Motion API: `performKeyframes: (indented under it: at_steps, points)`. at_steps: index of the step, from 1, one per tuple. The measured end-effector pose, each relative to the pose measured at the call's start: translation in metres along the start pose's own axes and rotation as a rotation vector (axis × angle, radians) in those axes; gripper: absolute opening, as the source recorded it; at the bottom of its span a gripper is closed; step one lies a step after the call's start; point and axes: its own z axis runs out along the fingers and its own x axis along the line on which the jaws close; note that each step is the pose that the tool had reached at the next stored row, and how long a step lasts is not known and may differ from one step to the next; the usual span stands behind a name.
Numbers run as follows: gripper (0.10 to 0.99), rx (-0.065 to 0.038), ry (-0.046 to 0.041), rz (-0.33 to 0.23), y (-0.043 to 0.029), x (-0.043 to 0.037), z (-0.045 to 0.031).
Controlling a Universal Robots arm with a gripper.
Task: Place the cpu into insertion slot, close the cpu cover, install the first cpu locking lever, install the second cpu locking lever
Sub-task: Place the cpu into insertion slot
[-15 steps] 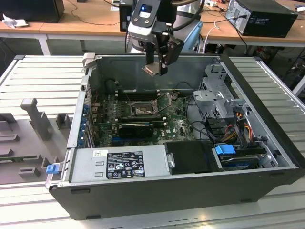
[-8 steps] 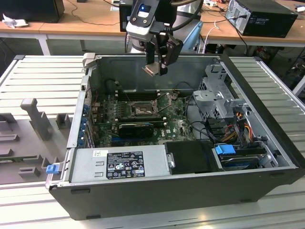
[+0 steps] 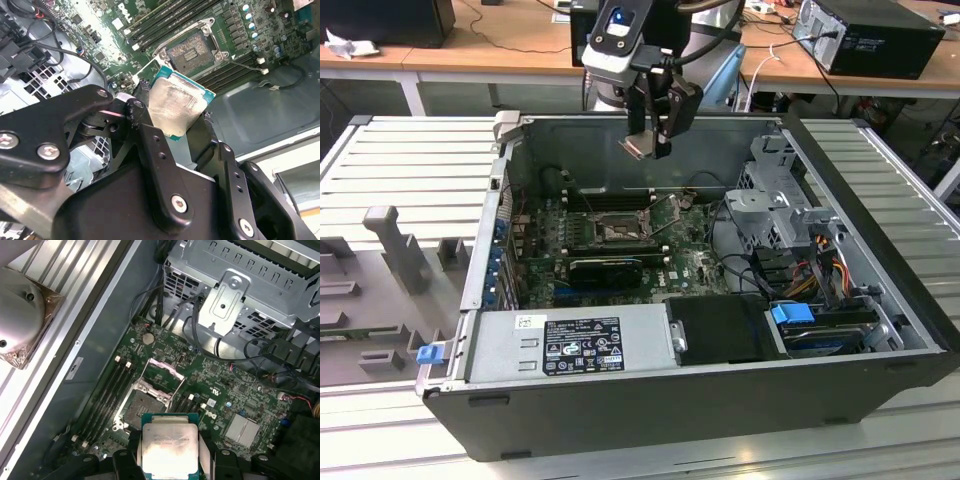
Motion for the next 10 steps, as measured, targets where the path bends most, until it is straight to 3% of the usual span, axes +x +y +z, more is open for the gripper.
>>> performKeyframes:
  at_steps: [10]
  points:
    - [0.541,-0.001,-0.0045,0.051,0.0,0.0,0.0001]
